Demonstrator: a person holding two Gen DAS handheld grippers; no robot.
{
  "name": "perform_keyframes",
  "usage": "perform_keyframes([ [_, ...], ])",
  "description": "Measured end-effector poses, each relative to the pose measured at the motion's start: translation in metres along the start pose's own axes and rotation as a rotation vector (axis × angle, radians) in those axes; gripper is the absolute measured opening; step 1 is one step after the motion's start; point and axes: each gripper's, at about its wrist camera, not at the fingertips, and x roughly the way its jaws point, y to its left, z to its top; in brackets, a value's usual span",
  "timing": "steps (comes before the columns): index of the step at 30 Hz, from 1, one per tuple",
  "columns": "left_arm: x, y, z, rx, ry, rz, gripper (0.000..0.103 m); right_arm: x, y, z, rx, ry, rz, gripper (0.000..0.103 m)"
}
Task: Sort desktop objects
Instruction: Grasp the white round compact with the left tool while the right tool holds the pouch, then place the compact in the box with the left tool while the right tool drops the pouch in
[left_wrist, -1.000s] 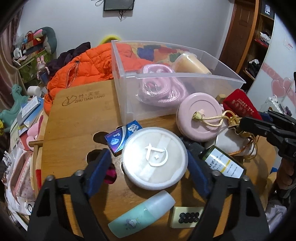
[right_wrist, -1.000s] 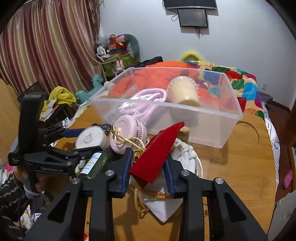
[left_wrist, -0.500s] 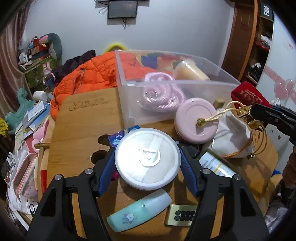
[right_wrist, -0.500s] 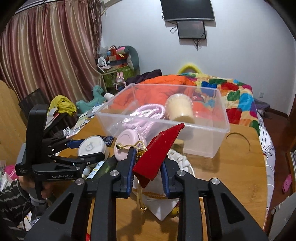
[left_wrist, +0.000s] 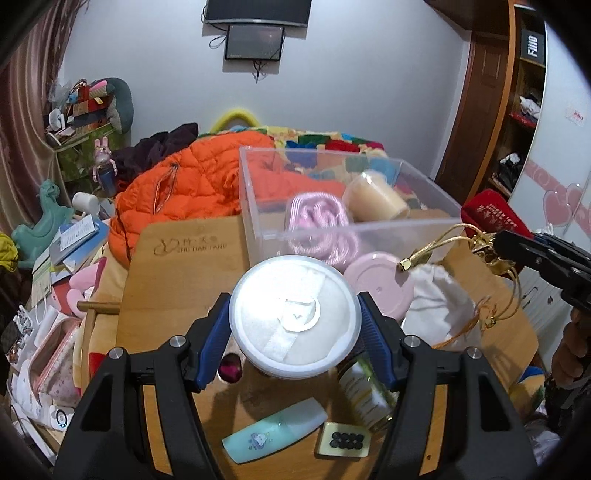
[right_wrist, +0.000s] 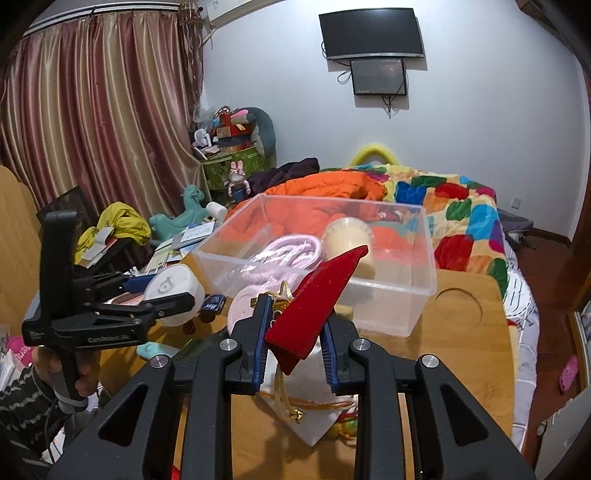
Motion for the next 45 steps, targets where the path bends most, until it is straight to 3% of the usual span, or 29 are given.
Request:
perform_keyframes([
  [14, -0.017, -0.001, 0.041, 0.029, -0.081, -0.011, 0.066, 0.011, -0.031, 0.035, 0.065, -0.028, -0.013, 0.022],
  [24, 0.001, -0.003, 0.075, 0.030, -0.126, -0.037, 0.066, 0.029, -0.042, 0.057, 0.061, -0.054, -0.052, 0.022],
  [34, 0.049, -0.004, 0.085, -0.010, -0.072, -0.073, 0.066, 0.061, -0.055, 0.059, 0.068, -0.017, -0.069, 0.022],
  [43, 0.079, -0.007, 0.080, 0.025, -0.047, -0.014, 0.066, 0.074, -0.072, 0.045, 0.107, 0.007, -0.118, 0.022],
  [45, 0.083, -0.007, 0.080, 0.019, -0.035, -0.051, 0.065, 0.076, -0.074, 0.043, 0.110, 0.009, -0.115, 0.022],
])
